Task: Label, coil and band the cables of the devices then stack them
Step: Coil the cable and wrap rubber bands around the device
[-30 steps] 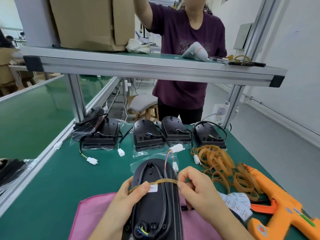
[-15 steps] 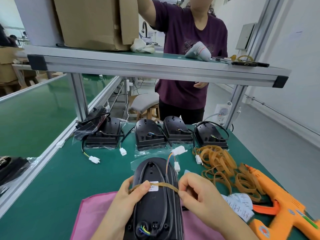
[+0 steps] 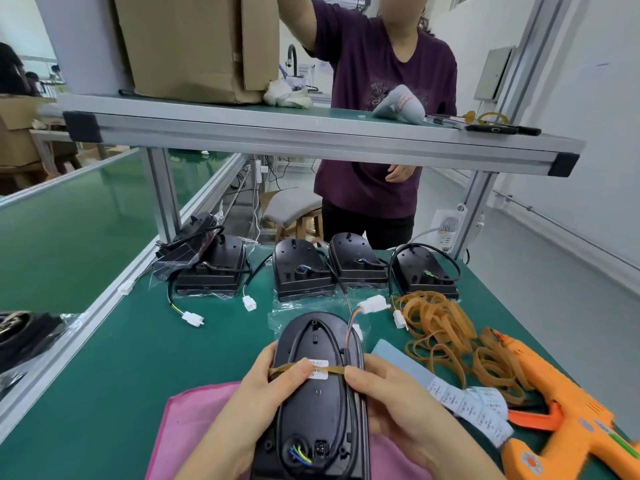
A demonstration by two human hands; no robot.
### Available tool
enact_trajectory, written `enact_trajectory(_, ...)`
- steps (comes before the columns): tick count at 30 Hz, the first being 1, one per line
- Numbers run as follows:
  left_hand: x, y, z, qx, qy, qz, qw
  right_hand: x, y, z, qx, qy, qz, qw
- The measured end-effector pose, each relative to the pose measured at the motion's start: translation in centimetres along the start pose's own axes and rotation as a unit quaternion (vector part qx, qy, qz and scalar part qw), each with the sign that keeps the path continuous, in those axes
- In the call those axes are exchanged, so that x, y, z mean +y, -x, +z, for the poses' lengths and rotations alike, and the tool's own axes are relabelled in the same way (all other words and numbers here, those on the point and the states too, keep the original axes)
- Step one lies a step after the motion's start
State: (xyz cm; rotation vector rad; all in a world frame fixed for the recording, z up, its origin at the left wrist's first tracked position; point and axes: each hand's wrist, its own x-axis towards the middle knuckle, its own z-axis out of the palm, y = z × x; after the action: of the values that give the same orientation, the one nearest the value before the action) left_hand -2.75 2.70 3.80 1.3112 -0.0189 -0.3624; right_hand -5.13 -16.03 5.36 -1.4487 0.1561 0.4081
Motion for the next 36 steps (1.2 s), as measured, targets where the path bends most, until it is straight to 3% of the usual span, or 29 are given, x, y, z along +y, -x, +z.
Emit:
enact_trajectory(7, 1.8, 0.2, -1.7, -0.034, -0.020, -0.051, 0.998, 1.0, -0.7, 1.5, 0.060, -0.148, -0.032, 0.987)
enact_trajectory(11, 1.6, 0.8, -3.2, -0.018, 0.076, -0.135, 0.988, 1.0, -0.5, 1.7, 0.118, -0.253, -0.048, 0.959)
enact_trajectory(16, -0.1, 1.8, -2.1, 0.066, 0.190, -0.119, 0.972, 2.0, -0.5, 3.3, 0.174, -0.346, -0.044, 0.921)
enact_trajectory(21, -0.7, 2.6, -0.7, 0.134, 0.209, -0.113, 0.962, 2.3, 0.1, 5.3, 0.203, -0.455, -0.043, 0.866)
enact_trajectory(28, -2.1, 4.3, 2.6, 0.186, 0.370, -0.096, 0.905, 1.5, 1.0, 7.2, 0.231, -0.544, -0.055, 0.804)
enact_trajectory(30, -2.7, 4.7, 4.1, 0.166, 0.370, -0.088, 0.910, 1.6, 1.4, 7.9, 0.214, -0.543, -0.047, 0.811)
enact_trajectory(33, -2.6, 4.4, 4.9, 0.224, 0.363, -0.047, 0.903, 1.9, 2.3, 9.5, 0.170, -0.507, -0.034, 0.844)
enact_trajectory(36, -1.7, 3.6, 3.7, 0.248, 0.375, -0.013, 0.893, 1.9, 2.5, 9.7, 0.193, -0.438, -0.093, 0.873)
